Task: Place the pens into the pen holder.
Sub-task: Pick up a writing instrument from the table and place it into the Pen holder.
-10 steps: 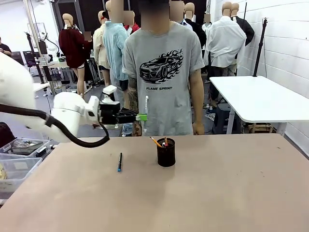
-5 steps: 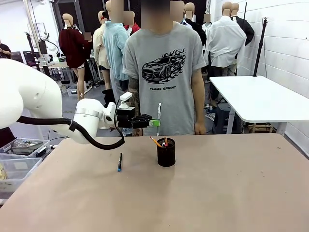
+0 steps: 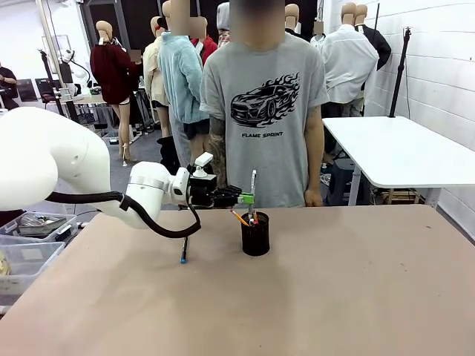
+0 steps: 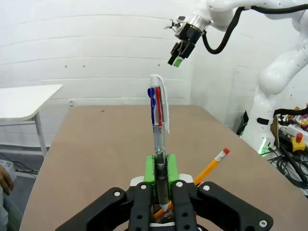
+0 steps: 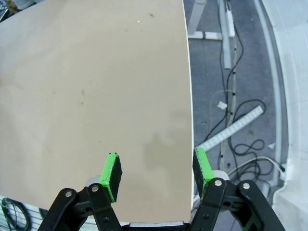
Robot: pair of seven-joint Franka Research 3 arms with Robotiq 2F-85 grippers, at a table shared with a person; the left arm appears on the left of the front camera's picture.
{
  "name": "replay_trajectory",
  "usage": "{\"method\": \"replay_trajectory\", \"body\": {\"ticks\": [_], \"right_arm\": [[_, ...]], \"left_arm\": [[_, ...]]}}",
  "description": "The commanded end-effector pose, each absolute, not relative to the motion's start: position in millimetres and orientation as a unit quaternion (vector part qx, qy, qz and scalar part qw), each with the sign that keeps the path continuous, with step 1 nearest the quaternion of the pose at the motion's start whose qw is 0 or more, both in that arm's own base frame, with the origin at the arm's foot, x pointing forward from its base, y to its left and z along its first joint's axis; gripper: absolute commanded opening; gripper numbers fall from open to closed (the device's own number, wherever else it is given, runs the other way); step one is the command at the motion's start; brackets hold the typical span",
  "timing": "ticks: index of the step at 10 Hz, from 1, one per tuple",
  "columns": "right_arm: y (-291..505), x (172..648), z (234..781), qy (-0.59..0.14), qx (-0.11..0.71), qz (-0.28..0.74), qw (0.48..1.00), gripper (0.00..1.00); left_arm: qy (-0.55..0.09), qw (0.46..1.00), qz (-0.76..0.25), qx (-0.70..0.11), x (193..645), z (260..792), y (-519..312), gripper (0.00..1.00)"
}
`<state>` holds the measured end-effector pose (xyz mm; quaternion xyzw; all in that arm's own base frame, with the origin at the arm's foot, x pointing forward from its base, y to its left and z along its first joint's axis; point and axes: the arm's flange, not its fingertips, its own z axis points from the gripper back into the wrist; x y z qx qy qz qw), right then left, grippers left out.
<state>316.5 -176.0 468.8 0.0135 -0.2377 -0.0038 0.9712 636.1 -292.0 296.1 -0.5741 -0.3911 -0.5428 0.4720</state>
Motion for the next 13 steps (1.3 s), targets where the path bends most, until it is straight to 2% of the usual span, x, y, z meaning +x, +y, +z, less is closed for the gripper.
{"method": "replay_trajectory", "body": {"ticks": [1,4,5,8,9,10,11,13], "right_arm": [[-176,316,469,-0.237,0.014,-0.004,0.971,0.75],[-176,316,469,-0.237,0.014,-0.004,0.971,0.75],[-176,316,469,-0.237,0.014,-0.004,0.971,0.75],[-176,316,469,-0.237,0.014,-0.004,0.971,0.75],[-176,316,469,-0.237,0.014,-0.004,0.971,0.75],[-176,316,469,-0.237,0.014,-0.004,0.971,0.75],[-176,316,469,-0.237,0.014,-0.004,0.971,0.75],[-176,316,469,-0.237,0.014,-0.004,0.971,0.75]], "left_arm": [[-0.397,0.471,-0.554,-0.560,643,290,-306,0.00],[-0.393,0.475,-0.552,-0.561,642,285,-304,0.00],[-0.389,0.472,-0.562,-0.557,640,287,-303,0.09],[-0.396,0.463,-0.573,-0.548,624,303,-293,0.68],[-0.409,0.457,-0.573,-0.543,617,315,-286,0.79],[-0.419,0.457,-0.576,-0.532,611,327,-276,0.89],[-0.421,0.477,-0.579,-0.510,604,342,-265,0.89],[-0.421,0.564,-0.561,-0.436,585,396,-235,0.89]]}}
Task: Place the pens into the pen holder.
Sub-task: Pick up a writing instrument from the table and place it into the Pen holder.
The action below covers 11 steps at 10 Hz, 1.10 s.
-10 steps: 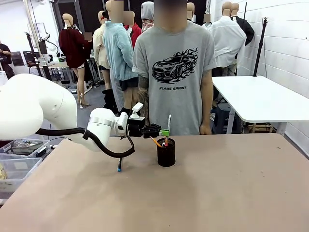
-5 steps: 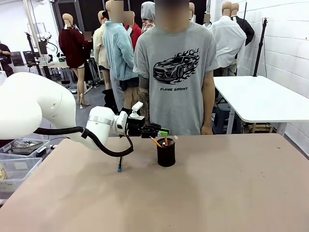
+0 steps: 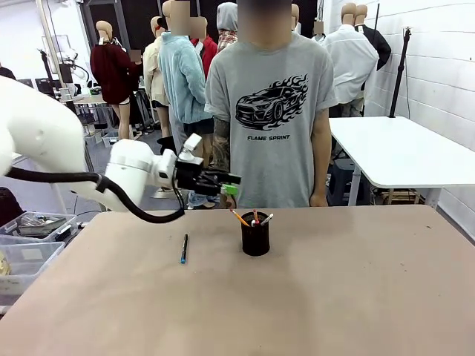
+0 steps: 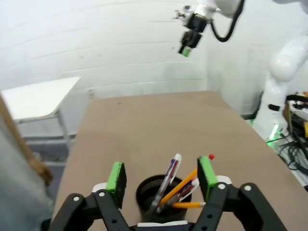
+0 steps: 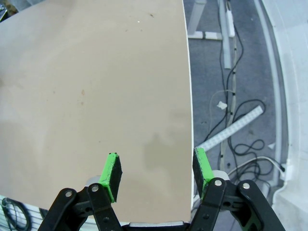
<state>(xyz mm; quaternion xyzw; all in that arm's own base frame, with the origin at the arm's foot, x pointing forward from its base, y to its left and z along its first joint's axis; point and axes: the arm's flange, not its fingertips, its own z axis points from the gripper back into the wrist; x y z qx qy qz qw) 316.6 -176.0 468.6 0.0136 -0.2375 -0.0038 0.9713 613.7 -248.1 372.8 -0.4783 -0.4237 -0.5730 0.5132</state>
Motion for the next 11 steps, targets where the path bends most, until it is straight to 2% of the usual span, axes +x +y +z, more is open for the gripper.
{"method": "replay_trajectory", "body": {"ticks": [1,3,7,9,11], "right_arm": [[-176,316,469,-0.237,0.014,-0.004,0.971,0.75],[-176,316,469,-0.237,0.014,-0.004,0.971,0.75],[-176,316,469,-0.237,0.014,-0.004,0.971,0.75],[-176,316,469,-0.237,0.014,-0.004,0.971,0.75],[-176,316,469,-0.237,0.014,-0.004,0.971,0.75]], "left_arm": [[-0.415,0.611,-0.555,-0.382,572,422,-219,0.89],[-0.407,0.695,-0.521,-0.282,549,465,-185,0.89],[-0.332,0.836,-0.411,-0.150,517,503,-151,0.89],[-0.286,0.883,-0.350,-0.131,516,499,-158,0.89],[-0.261,0.903,-0.320,-0.113,516,485,-174,0.89]]}}
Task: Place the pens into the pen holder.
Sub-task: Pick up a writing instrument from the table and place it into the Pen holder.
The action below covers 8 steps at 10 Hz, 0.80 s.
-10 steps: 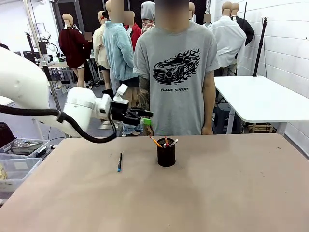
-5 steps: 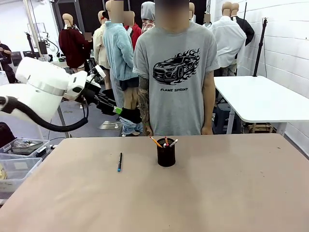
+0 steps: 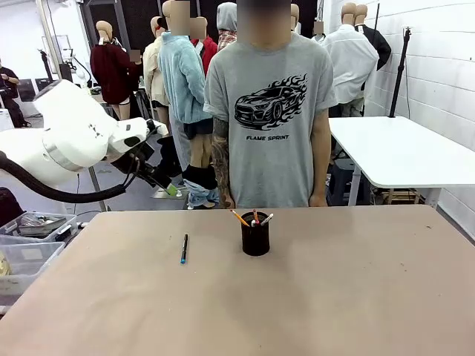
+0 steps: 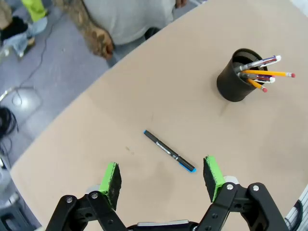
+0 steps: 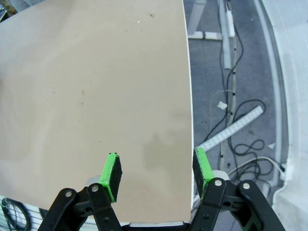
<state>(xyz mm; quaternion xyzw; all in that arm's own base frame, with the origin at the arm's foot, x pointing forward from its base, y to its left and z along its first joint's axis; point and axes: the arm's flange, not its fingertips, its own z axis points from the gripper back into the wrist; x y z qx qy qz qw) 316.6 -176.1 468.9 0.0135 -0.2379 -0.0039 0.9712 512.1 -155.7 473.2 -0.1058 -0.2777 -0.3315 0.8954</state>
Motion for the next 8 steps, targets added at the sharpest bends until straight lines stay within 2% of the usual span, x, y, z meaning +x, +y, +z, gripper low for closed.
{"method": "replay_trajectory", "body": {"ticks": [1,3,5,8], "right_arm": [[-176,316,469,-0.237,0.014,-0.004,0.971,0.75],[-176,316,469,-0.237,0.014,-0.004,0.971,0.75],[-176,316,469,-0.237,0.014,-0.004,0.971,0.75],[-176,316,469,-0.237,0.014,-0.004,0.971,0.75]], "left_arm": [[-0.242,0.916,-0.303,-0.100,521,473,-182,0.89],[-0.187,0.937,-0.290,-0.059,520,444,-197,0.89],[-0.160,0.954,-0.253,-0.023,529,413,-208,0.89],[-0.112,0.963,-0.241,-0.041,546,373,-221,0.89]]}}
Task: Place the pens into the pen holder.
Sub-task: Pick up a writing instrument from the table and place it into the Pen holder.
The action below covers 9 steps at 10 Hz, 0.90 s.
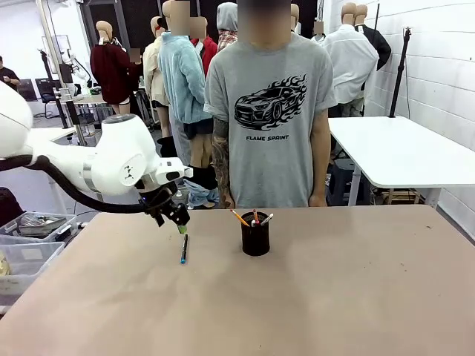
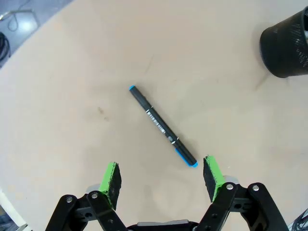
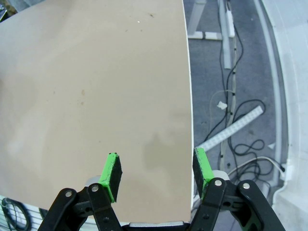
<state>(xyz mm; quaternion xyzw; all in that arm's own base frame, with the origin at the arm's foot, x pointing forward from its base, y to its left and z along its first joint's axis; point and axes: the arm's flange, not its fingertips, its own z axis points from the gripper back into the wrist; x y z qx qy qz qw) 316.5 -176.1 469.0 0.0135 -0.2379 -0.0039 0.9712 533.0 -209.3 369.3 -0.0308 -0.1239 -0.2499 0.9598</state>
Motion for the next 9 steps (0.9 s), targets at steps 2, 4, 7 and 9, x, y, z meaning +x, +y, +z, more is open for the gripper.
{"method": "replay_trajectory", "body": {"ticks": [2,4,7,9], "right_arm": [[-176,316,469,-0.237,0.014,-0.004,0.971,0.75],[-176,316,469,-0.237,0.014,-0.004,0.971,0.75],[-176,316,469,-0.237,0.014,-0.004,0.971,0.75],[-176,316,469,-0.237,0.014,-0.004,0.971,0.75]], "left_arm": [[-0.101,0.968,-0.228,-0.038,559,348,-228,0.89],[-0.078,0.970,-0.226,-0.033,565,327,-233,0.89],[-0.039,0.976,-0.212,-0.028,574,300,-233,0.89],[-0.026,0.977,-0.211,-0.028,575,294,-232,0.89]]}}
